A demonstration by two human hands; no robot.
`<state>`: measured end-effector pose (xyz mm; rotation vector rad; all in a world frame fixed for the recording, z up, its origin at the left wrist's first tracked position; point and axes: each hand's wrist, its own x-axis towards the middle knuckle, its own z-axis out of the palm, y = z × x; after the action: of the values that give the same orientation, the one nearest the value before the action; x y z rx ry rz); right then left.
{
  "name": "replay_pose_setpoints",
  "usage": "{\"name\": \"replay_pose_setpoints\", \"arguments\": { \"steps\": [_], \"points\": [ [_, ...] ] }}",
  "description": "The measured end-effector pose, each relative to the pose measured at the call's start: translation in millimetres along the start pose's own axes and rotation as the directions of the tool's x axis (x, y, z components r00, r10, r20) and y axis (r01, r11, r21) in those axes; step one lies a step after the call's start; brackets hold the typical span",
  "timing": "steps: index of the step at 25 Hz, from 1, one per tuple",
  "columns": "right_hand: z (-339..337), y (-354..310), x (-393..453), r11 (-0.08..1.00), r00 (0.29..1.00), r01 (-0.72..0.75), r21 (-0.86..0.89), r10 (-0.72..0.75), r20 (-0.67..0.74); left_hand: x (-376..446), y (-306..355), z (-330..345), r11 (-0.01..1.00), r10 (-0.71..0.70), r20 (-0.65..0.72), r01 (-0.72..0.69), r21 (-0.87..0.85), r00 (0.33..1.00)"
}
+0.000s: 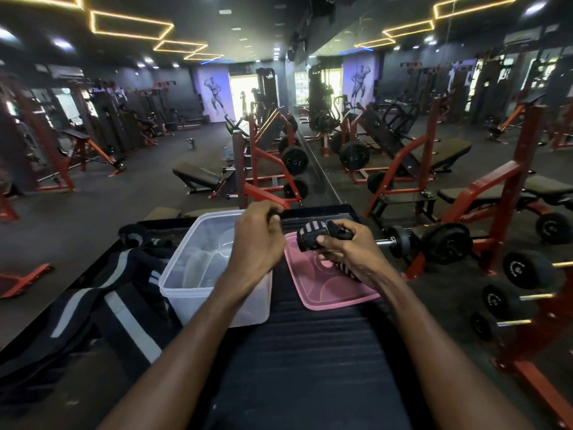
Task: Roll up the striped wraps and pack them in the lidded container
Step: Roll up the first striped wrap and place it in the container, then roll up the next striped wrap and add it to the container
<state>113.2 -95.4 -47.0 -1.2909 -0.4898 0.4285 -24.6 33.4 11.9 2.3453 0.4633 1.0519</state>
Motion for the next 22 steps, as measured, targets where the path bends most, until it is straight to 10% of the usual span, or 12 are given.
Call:
{"name": "replay_pose_setpoints", "arguments": {
  "steps": [5,10,22],
  "points": [
    [16.5,-8.0,-4.3,0.998,1.0,0.003,0.066,-0.003,0.01,26.9,-53.3,-49.0,0.987,-0.084,0.054,0.076,0.145,0.995],
    [57.1,-28.6,1.7,0.963,0.989,0.149,-0.223,-0.141,0.051,47.3,-113.2,-73.1,0.914,-0.185,0.118,0.127,0.386,0.976],
    [201.4,8.1,79.4,0.505,0.968,0.245,-0.828,-0.072,0.242,56.9,-173.8,-71.1,0.922,-0.29,0.414,0.137,0.361,0.863]
  ]
}}
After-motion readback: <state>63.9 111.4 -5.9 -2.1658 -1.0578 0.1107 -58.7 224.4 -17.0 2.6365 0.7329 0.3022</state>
